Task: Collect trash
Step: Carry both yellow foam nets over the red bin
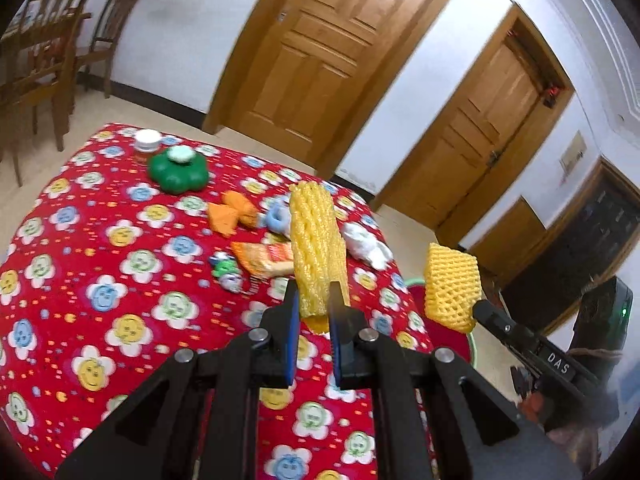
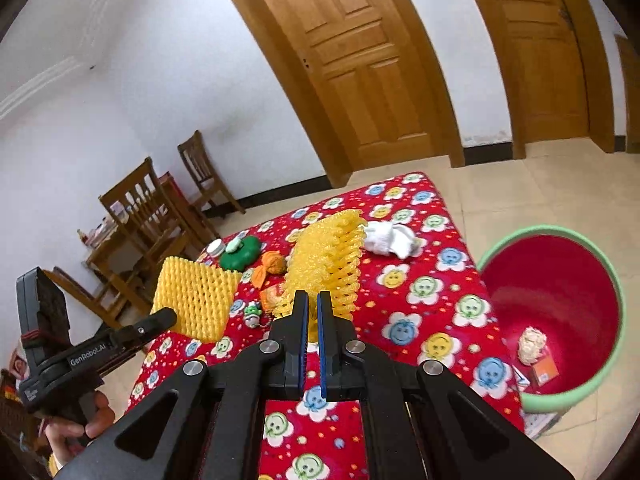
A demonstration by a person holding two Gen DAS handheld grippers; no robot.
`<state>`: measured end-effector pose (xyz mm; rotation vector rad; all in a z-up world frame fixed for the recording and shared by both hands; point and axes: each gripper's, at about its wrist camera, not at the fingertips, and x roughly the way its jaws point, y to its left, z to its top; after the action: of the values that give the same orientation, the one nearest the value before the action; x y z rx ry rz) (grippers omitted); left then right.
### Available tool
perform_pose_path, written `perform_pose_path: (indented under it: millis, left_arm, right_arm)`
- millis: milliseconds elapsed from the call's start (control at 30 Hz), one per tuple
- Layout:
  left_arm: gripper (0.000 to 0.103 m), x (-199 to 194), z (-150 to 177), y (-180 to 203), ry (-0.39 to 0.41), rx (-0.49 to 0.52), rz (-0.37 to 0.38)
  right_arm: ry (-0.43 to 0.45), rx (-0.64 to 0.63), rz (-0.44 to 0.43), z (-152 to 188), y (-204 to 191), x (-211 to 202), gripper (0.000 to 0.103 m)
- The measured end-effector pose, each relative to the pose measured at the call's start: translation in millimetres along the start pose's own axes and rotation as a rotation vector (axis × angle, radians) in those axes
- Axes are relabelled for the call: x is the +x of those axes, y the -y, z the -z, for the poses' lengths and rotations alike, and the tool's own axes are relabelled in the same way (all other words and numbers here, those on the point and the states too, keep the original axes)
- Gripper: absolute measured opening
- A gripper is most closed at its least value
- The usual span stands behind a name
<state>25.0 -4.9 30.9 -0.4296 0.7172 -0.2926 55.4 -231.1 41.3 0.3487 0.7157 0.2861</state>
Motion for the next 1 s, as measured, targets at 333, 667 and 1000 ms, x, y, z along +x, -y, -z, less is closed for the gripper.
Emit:
perform_pose_path:
  millis: [333, 667, 1000]
  left_arm:
    - [0.012, 29.3, 0.6, 62.8, -0.086, 0.105, 0.084]
    - [0.012, 78.1, 21.5, 127.9, -0.188, 0.210, 0.141]
    - [0.012, 126.0, 50.7, 161.1, -0.304, 0.274, 0.144]
  right_arm:
    - [0.066, 0.059, 0.089, -4.3, 40.8, -41.9, 0.004]
    - [0.063, 0.154, 0.166, 4.9, 93.8, -52.0, 0.004]
    - [0.040, 0.208, 0.236, 15.1, 138.0, -48.9, 0.004]
